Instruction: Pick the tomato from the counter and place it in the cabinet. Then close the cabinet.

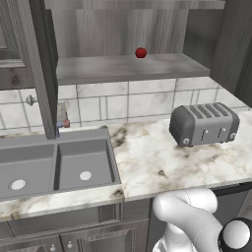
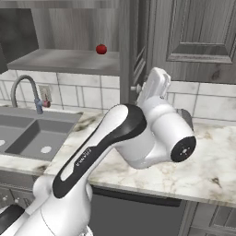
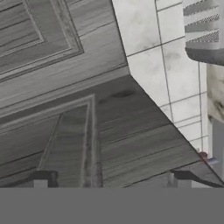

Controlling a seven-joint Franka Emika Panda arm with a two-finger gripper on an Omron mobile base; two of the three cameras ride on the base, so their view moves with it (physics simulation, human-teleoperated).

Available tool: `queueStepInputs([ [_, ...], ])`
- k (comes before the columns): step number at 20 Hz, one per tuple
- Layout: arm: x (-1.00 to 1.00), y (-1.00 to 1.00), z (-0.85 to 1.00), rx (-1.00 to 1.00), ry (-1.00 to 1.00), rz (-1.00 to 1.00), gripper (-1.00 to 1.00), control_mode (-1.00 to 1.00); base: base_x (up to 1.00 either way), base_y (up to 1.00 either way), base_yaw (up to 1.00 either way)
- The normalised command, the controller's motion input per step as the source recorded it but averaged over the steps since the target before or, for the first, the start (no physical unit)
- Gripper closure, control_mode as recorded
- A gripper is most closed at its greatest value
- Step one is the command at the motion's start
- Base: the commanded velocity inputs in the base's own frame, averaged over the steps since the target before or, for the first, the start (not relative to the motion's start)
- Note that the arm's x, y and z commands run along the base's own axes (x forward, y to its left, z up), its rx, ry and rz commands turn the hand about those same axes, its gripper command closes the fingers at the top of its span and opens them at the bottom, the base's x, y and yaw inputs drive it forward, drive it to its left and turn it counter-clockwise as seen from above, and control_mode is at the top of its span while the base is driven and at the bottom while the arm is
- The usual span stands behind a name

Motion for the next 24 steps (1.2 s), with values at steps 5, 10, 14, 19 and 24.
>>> queueStepInputs([
  [5, 0.19, 0.77, 0.0, 0.0, 0.0, 0.22, -1.0, -1.0, 0.0, 0.0, 0.0],
  [10, 0.07, 0.76, 0.1, 0.0, 0.0, 0.22, -1.0, -1.0, 0.0, 0.0, 0.0],
  [14, 0.42, 0.65, 0.34, 0.01, 0.0, 0.06, -1.0, -1.0, 0.0, 0.0, 0.0],
  [19, 0.75, 0.48, 0.25, 0.01, 0.0, 0.0, -1.0, -1.0, 0.0, 0.0, 0.0],
  [24, 0.99, 0.35, 0.05, 0.01, 0.01, 0.0, -1.0, -1.0, 0.0, 0.0, 0.0],
])
